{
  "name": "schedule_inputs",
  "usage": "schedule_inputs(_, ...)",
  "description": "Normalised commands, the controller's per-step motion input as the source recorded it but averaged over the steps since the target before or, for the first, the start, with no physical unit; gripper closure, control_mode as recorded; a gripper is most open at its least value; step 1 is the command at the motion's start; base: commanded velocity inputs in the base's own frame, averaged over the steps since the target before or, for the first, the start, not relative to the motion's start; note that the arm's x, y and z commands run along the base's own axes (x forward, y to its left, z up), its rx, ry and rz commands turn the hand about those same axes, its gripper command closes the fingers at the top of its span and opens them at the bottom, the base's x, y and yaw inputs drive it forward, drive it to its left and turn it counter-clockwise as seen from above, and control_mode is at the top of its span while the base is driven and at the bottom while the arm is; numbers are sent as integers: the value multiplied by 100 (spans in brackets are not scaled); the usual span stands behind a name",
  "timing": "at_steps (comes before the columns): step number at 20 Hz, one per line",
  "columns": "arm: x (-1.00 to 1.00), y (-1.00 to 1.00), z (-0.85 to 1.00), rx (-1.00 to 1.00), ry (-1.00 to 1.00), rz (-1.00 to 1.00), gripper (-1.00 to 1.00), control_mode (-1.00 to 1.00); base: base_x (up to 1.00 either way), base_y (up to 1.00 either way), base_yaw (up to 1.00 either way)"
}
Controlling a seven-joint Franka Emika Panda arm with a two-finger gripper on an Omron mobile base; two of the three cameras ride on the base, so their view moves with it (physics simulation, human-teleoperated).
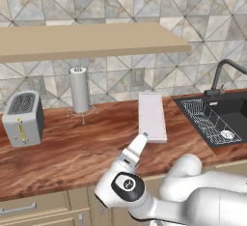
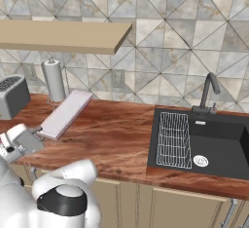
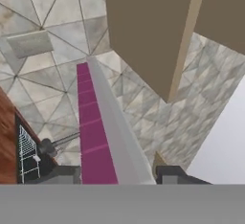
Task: The ice cube tray has been filled with water. Take the tray and place it in the freezer to make ice. Close the freezer door after placing the tray.
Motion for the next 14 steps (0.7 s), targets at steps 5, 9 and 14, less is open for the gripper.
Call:
schedule_inputs(5, 0, -45, 43, 0, 0, -19, 100, -100, 0, 0, 0)
schedule_inputs(9, 0, -41, 28, 0, 1, -17, 100, -100, 0, 0, 0)
schedule_inputs(14, 0, -25, 18, 0, 0, -9, 100, -100, 0, 0, 0)
